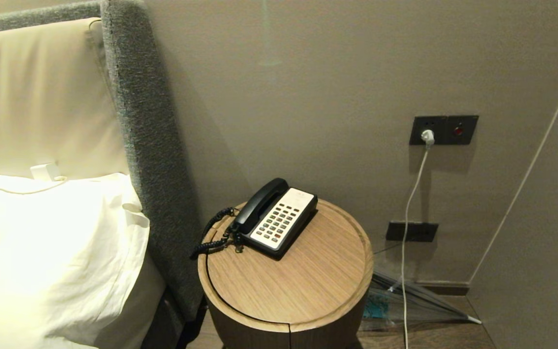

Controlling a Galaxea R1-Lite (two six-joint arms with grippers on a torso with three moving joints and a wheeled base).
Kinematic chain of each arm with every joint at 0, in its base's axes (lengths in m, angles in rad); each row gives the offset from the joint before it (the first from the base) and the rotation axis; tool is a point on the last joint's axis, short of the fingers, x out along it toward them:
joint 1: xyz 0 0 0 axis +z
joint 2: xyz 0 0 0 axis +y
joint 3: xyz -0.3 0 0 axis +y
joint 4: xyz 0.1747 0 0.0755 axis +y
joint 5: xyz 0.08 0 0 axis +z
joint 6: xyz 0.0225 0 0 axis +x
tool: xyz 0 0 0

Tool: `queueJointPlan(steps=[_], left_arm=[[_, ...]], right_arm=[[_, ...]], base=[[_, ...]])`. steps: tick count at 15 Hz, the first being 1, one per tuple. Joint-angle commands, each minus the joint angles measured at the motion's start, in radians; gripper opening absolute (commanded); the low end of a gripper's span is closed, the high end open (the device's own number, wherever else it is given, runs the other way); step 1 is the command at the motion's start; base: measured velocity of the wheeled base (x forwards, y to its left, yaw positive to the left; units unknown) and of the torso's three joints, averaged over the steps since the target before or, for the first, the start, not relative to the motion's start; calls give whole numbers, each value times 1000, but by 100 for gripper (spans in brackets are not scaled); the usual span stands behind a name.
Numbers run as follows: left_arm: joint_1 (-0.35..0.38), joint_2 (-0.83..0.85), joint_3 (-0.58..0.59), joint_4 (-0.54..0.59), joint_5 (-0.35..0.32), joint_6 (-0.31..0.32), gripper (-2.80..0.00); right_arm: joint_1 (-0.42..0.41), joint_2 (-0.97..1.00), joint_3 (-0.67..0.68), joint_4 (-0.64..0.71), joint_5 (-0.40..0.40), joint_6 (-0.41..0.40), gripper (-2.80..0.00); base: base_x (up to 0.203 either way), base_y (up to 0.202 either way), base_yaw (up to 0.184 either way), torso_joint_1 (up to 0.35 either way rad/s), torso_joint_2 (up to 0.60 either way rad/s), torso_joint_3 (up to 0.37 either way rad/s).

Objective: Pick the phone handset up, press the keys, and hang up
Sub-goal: Pick up the desk phone handset

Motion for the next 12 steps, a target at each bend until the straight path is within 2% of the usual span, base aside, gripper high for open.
queueJointPlan(steps=[1,7,12], left_arm=[[0,1,40,-1,0,0,-280],[0,1,40,-1,0,-5,-280],[0,1,40,1,-1,-4,-280]], right_arm=[[0,2,21,0,1,0,-280],[0,2,21,0,1,0,-280],[0,2,21,0,1,0,-280]], base=[[0,0,0,0,0,0],[0,0,0,0,0,0],[0,0,0,2,4,-146]])
